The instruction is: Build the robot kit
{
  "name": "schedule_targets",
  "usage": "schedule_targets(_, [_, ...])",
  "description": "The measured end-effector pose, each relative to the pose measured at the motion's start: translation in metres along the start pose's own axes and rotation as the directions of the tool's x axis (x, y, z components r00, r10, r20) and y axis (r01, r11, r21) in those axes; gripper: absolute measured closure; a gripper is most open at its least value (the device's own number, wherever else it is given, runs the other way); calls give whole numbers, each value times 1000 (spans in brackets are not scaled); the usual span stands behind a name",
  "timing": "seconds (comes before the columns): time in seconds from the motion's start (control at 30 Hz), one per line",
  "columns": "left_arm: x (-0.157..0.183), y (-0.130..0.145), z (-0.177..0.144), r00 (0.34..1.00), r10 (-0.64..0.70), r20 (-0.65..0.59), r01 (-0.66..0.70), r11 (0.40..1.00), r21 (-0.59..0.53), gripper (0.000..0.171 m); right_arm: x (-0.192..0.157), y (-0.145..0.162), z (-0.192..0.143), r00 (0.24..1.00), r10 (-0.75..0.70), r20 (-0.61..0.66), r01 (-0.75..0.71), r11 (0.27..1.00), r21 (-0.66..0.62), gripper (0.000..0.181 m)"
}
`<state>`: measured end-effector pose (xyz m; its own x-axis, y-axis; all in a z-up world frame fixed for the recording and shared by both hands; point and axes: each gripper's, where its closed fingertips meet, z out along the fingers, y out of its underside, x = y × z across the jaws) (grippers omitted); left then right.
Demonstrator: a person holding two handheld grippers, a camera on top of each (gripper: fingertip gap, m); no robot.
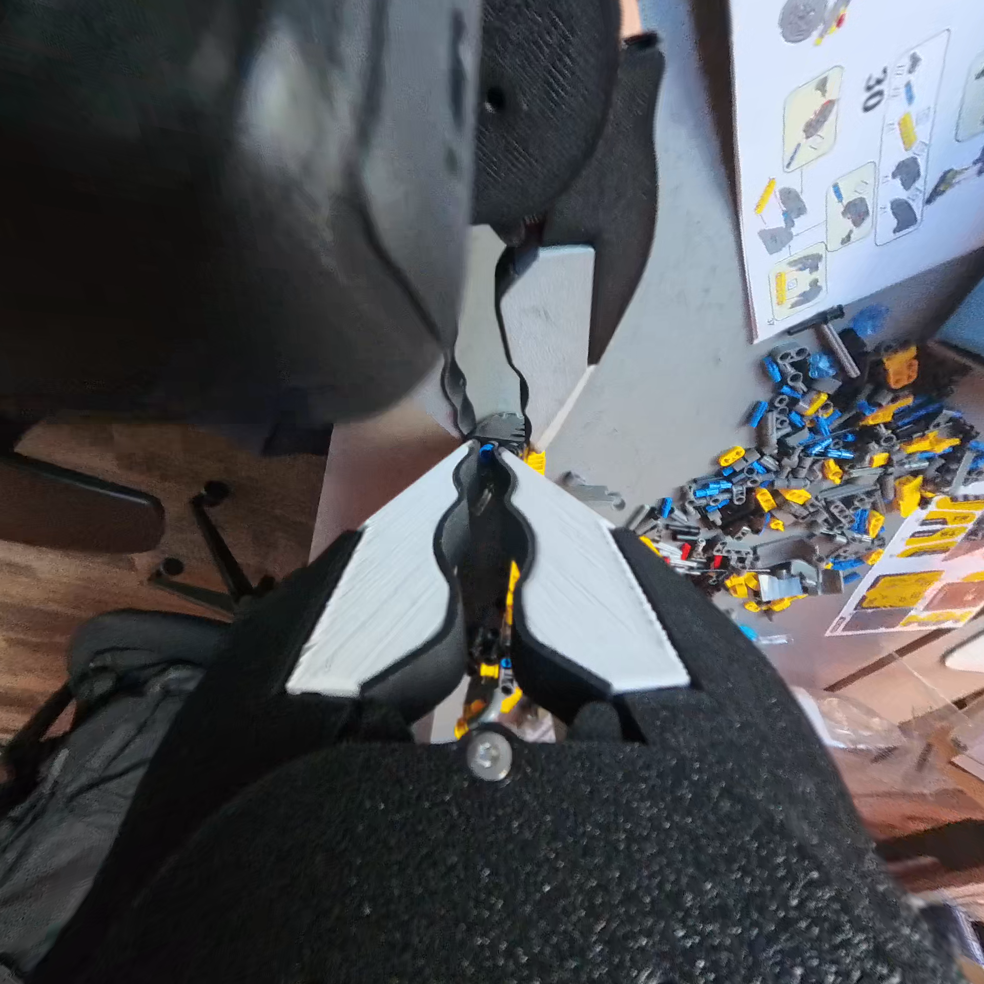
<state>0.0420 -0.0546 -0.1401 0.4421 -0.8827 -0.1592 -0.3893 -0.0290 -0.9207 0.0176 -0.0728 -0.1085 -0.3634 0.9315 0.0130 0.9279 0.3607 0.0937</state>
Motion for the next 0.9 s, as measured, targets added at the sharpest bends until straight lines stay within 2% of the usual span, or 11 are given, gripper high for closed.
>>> schedule_targets(0.23, [5,-10,-12,999,4,-37,-1,995,96,149,-1,14,-14,994,109,6,-110,992,66,176])
schedule_targets(0.4, [2,-10,-12,1000,-2,-21,4,996,93,149,7,14,-21,984,58,-167,-41,994,101,174])
schedule_targets(0.53, [2,-7,-10,1000,12,-8,-12,997,73,149,4,16,-16,986,39,-164,-24,995,92,166])
schedule_targets(0.67, [2,-4,-8,1000,21,-2,-21,999,49,149,3,15,-7,987,-3,-163,14,998,64,171])
schedule_targets(0.9, [0,-5,-8,1000,0,-11,1,998,57,149,7,9,-18,985,-10,-172,24,996,81,171])
